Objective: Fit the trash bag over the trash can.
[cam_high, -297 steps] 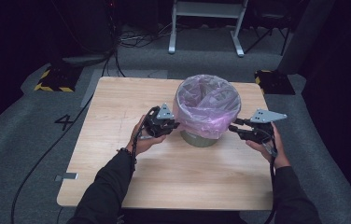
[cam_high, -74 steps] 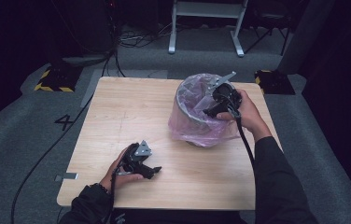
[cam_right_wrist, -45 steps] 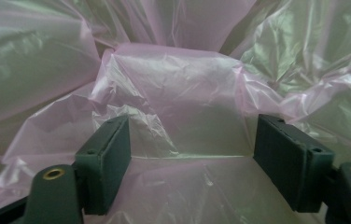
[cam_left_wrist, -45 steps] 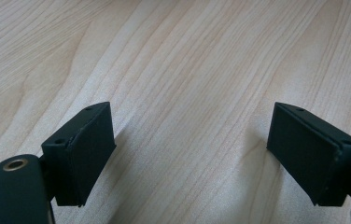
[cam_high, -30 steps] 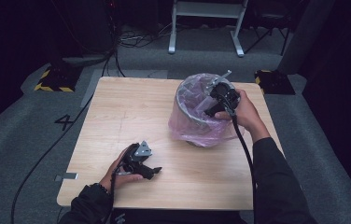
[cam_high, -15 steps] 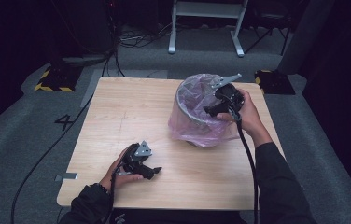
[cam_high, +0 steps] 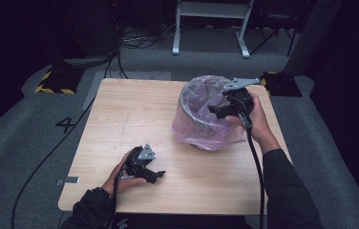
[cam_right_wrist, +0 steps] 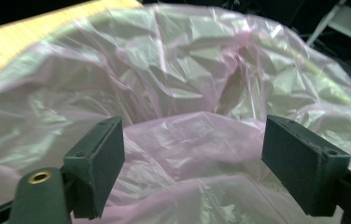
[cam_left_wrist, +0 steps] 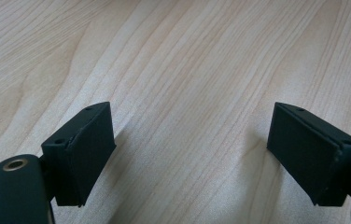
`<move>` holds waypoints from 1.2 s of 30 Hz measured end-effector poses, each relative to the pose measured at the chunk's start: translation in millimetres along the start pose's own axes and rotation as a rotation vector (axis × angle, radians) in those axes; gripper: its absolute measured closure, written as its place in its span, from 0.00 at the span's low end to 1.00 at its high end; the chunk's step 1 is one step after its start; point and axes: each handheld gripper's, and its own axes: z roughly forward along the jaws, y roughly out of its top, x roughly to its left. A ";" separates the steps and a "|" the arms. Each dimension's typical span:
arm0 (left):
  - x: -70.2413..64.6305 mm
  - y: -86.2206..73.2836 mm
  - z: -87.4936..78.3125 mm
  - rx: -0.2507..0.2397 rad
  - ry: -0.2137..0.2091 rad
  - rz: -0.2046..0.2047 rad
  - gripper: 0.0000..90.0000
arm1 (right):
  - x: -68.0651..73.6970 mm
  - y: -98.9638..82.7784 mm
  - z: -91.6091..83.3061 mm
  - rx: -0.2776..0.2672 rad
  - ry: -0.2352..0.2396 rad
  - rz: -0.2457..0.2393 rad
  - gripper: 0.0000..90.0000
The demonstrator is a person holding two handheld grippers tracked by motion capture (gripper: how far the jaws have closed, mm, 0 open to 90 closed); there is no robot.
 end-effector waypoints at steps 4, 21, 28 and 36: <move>0.0 0.0 0.0 0.000 0.000 0.000 0.16 | 2.8 -0.6 -6.3 -0.023 0.014 0.006 0.24; 0.0 0.0 0.0 0.000 0.000 0.000 0.16 | 7.0 -15.5 -29.4 -0.082 0.028 -0.002 0.23; -0.1 0.0 0.0 0.000 0.001 0.000 0.16 | 7.3 -22.0 -40.9 -0.096 0.022 -0.002 0.23; -0.1 0.0 0.0 0.000 0.001 0.000 0.16 | 11.8 -28.7 -56.1 -0.105 0.014 -0.024 0.23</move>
